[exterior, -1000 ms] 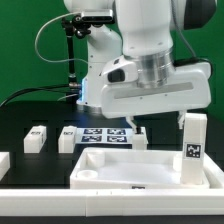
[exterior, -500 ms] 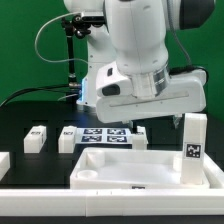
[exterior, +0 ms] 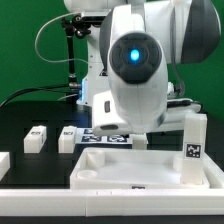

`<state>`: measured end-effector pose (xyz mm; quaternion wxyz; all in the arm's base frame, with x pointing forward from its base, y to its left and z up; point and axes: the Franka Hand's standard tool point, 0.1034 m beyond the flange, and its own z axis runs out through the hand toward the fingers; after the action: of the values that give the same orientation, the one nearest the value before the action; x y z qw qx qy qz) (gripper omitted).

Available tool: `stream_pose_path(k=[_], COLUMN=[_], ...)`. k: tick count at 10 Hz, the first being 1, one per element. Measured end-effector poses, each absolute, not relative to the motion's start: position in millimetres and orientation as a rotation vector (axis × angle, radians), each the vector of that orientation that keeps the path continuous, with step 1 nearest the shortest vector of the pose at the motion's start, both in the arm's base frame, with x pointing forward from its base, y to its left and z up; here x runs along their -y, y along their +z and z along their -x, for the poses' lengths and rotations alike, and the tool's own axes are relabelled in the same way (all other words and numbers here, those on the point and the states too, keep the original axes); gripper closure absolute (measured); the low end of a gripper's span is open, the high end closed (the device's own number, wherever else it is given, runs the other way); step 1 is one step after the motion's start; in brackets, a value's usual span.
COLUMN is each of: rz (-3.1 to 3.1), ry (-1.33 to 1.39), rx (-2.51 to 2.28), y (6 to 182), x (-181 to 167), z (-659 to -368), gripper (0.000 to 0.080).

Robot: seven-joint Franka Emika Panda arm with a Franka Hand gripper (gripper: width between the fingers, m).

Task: Assemble desk

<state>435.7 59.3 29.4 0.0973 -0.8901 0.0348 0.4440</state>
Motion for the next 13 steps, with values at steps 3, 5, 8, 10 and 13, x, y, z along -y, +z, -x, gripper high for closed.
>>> stream_pose_path(k=[3, 5, 8, 10, 13], rz=[2.627, 2.623, 2.626, 2.625, 2.625], ry=[1.329, 1.353, 1.351, 1.352, 1.352], rx=[-0.102, -0.127, -0.135, -0.135, -0.135], y=[22.9, 9.3, 7.3, 7.2, 7.1], x=[-59.3, -53.0, -51.4, -51.4, -51.4], z=[-439.6, -420.0, -417.3, -417.1, -417.1], gripper=[0.0150, 0.0150, 0.0162, 0.0515, 0.0512])
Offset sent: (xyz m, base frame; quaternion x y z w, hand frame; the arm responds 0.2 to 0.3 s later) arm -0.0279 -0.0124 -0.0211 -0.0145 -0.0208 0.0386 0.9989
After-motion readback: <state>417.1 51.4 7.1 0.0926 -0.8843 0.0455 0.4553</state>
